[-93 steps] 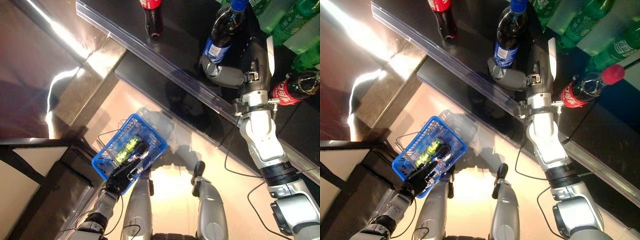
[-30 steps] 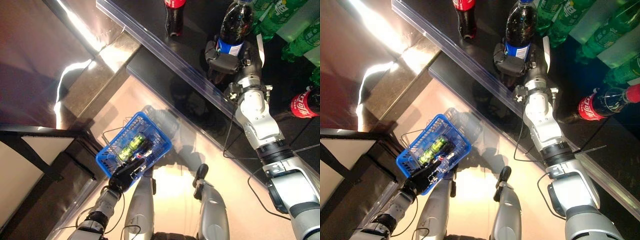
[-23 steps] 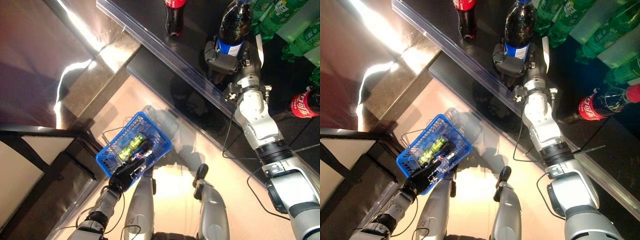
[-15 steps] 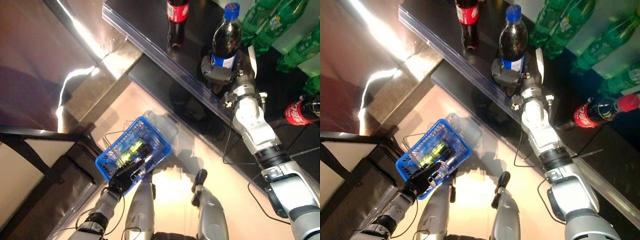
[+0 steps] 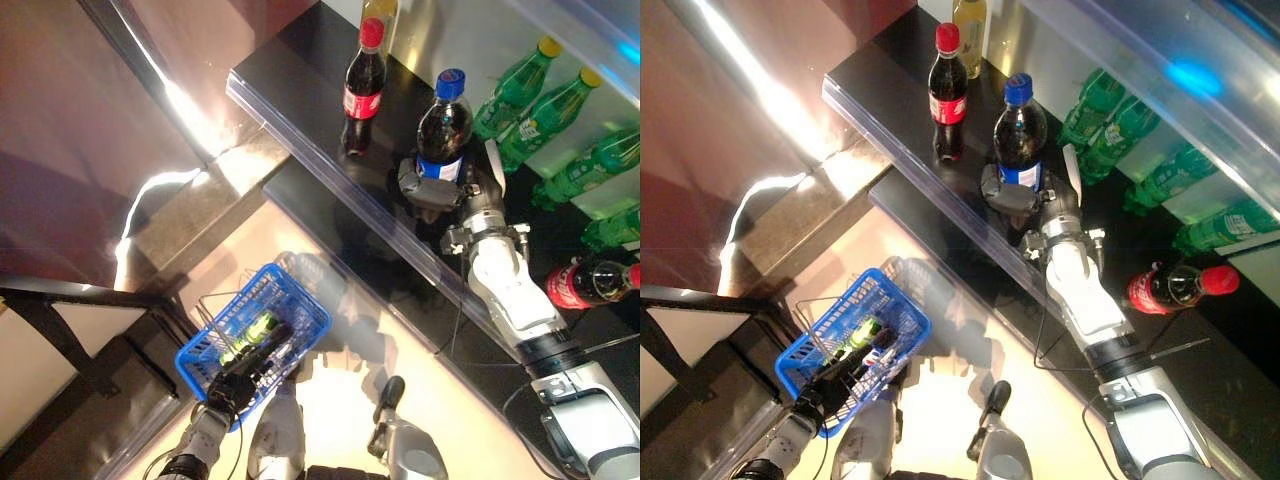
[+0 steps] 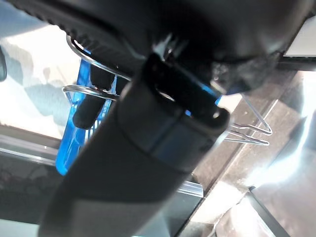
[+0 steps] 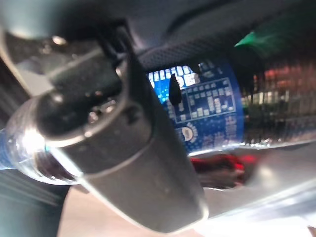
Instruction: Pick up the drink and place into the basket.
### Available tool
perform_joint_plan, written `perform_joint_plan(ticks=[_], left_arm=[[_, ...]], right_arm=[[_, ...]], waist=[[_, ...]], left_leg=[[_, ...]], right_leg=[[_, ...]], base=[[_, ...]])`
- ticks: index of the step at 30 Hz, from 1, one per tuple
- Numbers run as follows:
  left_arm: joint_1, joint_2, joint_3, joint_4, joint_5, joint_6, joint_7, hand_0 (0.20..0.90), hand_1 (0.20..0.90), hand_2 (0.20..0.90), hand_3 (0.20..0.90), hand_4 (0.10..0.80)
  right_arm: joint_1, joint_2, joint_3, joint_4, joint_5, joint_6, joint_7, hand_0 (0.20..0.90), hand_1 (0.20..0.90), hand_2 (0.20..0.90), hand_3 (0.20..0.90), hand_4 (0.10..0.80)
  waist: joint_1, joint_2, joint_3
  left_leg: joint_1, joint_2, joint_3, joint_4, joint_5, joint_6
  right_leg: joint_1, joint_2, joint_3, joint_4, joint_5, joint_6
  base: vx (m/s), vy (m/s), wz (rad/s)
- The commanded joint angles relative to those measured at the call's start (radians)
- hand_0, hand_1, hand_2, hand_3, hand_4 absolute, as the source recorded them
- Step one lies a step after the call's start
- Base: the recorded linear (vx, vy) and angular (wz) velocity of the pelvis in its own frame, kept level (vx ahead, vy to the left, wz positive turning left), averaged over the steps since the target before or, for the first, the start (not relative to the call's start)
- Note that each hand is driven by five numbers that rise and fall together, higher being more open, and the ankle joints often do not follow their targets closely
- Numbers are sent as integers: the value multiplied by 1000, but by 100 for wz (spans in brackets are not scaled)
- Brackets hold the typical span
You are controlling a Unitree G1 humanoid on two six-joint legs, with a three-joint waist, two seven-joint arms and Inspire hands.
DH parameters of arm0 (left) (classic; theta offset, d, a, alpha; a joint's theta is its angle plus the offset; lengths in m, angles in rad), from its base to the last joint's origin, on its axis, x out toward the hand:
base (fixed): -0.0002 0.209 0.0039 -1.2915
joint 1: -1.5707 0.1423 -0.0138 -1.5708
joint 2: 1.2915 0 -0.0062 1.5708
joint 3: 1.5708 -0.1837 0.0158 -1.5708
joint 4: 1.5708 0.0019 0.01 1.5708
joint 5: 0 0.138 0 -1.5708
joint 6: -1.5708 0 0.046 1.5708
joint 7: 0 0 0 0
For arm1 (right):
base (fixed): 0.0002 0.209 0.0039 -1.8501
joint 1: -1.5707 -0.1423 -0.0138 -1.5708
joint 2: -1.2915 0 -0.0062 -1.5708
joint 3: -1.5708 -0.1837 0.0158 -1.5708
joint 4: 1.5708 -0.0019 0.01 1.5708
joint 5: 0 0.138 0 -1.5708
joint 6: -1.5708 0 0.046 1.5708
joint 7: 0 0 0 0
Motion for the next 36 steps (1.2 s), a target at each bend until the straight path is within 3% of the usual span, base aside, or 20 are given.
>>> perform_joint_plan(ticks=[1,16,27,36], left_arm=[[78,54,-23,-63,-8,-84,-89,300,300,300,200,100],[82,48,58,-25,-101,-94,-109,300,300,300,200,100],[68,34,25,-215,-230,-83,-192,300,300,300,200,100],[91,30,-27,-419,-252,-84,-259,300,300,300,200,100]], right_arm=[[-9,-25,-46,-97,-2,-147,6,300,300,300,200,100],[-35,-36,-14,-125,59,-153,92,300,300,300,200,100],[-39,-16,20,-154,72,-138,110,300,300,300,200,100],[-27,7,55,-189,66,-148,123,300,300,300,200,100]], waist=[[11,-20,-390],[32,-43,-460],[71,-58,-438],[109,-74,-425]], left_leg=[[-34,24,28,-14,14,-16],[2,37,41,-14,2,-31],[-2,35,7,-14,13,-37],[-36,29,-20,-14,29,-40]], right_leg=[[-11,-47,-7,29,-12,44],[52,-23,-52,-2,-23,36],[94,7,-73,-1,-52,15],[110,19,-94,-3,-61,11]], base=[[0,0,0],[-31,-13,0],[-40,-23,17],[-7,-17,22]])
